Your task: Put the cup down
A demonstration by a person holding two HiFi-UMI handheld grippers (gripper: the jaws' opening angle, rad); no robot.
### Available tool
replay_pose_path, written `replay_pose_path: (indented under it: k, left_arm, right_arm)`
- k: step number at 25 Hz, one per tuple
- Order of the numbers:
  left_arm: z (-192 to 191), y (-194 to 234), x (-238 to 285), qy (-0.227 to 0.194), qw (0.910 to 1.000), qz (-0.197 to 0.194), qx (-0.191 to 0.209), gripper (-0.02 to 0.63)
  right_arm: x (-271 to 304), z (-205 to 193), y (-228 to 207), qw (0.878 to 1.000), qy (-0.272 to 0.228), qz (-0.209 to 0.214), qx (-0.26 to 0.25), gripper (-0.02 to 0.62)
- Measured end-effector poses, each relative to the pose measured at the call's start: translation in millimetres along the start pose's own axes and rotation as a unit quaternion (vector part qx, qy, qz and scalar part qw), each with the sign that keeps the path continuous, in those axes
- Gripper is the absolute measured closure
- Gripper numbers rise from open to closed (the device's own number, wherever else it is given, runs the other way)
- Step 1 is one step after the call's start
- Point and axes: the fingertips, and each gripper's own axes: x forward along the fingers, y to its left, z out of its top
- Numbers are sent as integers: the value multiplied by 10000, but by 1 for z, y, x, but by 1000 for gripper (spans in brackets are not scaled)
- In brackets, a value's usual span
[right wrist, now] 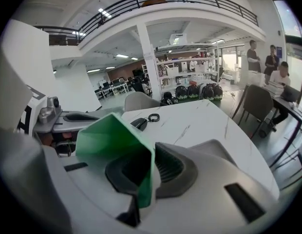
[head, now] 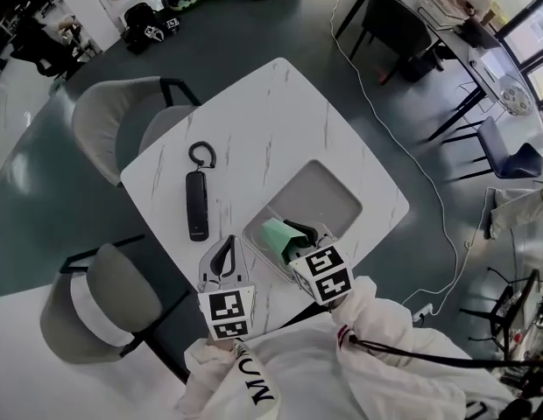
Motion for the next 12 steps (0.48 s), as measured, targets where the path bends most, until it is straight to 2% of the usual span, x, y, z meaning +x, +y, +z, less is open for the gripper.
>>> replay_pose_path:
  k: [12]
  left_arm:
    - [-19, 5, 12, 159, 9996, 161, -172, 597]
  right_arm:
    - [37, -32, 3, 9918, 946, 295, -807, 574]
